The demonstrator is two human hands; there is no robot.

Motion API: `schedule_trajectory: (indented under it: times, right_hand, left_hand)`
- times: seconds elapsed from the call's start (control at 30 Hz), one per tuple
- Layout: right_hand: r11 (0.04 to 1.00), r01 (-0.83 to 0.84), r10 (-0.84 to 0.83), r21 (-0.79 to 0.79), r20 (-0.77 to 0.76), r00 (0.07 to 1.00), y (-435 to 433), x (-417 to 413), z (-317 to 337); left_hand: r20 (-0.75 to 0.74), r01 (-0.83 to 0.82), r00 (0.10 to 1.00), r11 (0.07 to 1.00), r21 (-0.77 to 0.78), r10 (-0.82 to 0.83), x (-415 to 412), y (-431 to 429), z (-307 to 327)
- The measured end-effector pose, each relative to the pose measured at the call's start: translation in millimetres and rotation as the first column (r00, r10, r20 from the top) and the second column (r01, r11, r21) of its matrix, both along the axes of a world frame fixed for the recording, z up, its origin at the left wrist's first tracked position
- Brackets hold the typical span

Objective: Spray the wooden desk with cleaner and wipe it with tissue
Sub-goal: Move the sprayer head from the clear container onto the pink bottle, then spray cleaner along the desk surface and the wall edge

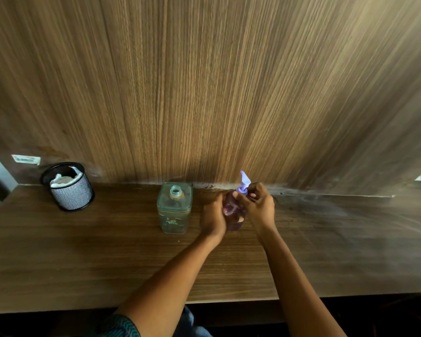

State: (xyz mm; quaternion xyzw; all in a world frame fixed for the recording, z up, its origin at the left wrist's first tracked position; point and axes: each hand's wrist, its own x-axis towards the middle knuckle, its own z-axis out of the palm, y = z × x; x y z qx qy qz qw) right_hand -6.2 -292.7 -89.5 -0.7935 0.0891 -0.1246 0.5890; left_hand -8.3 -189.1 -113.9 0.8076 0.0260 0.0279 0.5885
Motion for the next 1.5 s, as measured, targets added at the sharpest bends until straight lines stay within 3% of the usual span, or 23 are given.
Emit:
schedule_trajectory:
  times: [0.1, 0.23, 0.37, 0.57, 0.7, 0.8, 0.9, 1.0, 1.07, 1.13, 1.2, 1.27, 1.3, 1.5]
  right_hand:
    - [0.985, 0.125, -0.13, -0.121, -0.032, 0.991, 9, 4, -8]
    - [0.965, 0.159, -0.17, -0.209, -0.035, 0.985, 14, 7, -11]
    - [0.958, 0.172, -0.18, -0.23, -0.016, 0.983, 14, 4, -10]
    - [0.961, 0.183, -0.186, -0.209, 0.004, 0.983, 20, -3, -4]
    - [0.97, 0.165, -0.171, -0.179, -0.016, 0.985, 20, -5, -3]
    - [0.973, 0.137, -0.143, -0.187, -0.019, 0.99, 19, -8, -5]
    - [0.985, 0.076, -0.086, -0.156, -0.056, 0.995, 16, -10, -2]
    - [0.959, 0.092, -0.096, -0.267, -0.005, 0.995, 17, -18, 3]
    - [0.917, 0.122, -0.109, -0.38, 0.055, 0.993, 20, -23, 8]
    - [0.89, 0.121, -0.089, -0.44, 0.091, 0.992, 21, -24, 9]
    - [0.87, 0.098, -0.061, -0.484, 0.092, 0.994, 23, -24, 6]
    - [0.853, 0.06, -0.032, -0.518, 0.062, 0.998, 25, -24, 2]
    - [0.849, 0.05, -0.027, -0.526, 0.052, 0.998, 27, -25, 0]
    - [0.844, 0.065, -0.041, -0.533, 0.056, 0.998, 30, -26, -6]
  left_hand:
    - [-0.009, 0.002, 1.0, 0.998, -0.061, -0.003, -2, 1, 3]
    - [0.047, 0.049, 0.998, 0.996, 0.073, -0.052, -1, 4, -1]
    - [0.035, 0.05, 0.998, 0.99, 0.131, -0.055, -3, 3, 1]
    - [-0.105, 0.06, 0.993, 0.995, 0.079, -0.051, -3, -1, -1]
    - [-0.175, 0.221, 0.964, 0.97, 0.102, -0.201, -6, 1, -5]
    - [-0.039, 0.224, 0.975, 0.965, 0.139, -0.22, -23, 7, -7]
    - [0.183, 0.174, 0.952, 0.927, 0.331, -0.244, -41, 29, 8]
    - [0.486, -0.031, 0.858, 0.927, 0.373, -0.166, -47, 60, 34]
    - [0.592, -0.241, 0.801, 0.861, 0.447, -0.083, -39, 80, 46]
    - [0.544, -0.356, 0.839, 0.752, 0.555, -0.005, -28, 94, 53]
    - [0.28, -0.205, 0.96, 0.726, 0.656, 0.018, -20, 100, 52]
    - [0.016, -0.003, 1.0, 0.748, 0.663, -0.009, -16, 100, 46]
    - [-0.039, 0.036, 0.999, 0.751, 0.66, -0.014, -15, 99, 42]
    - [0.057, -0.065, 0.998, 0.758, 0.649, 0.037, -16, 113, 37]
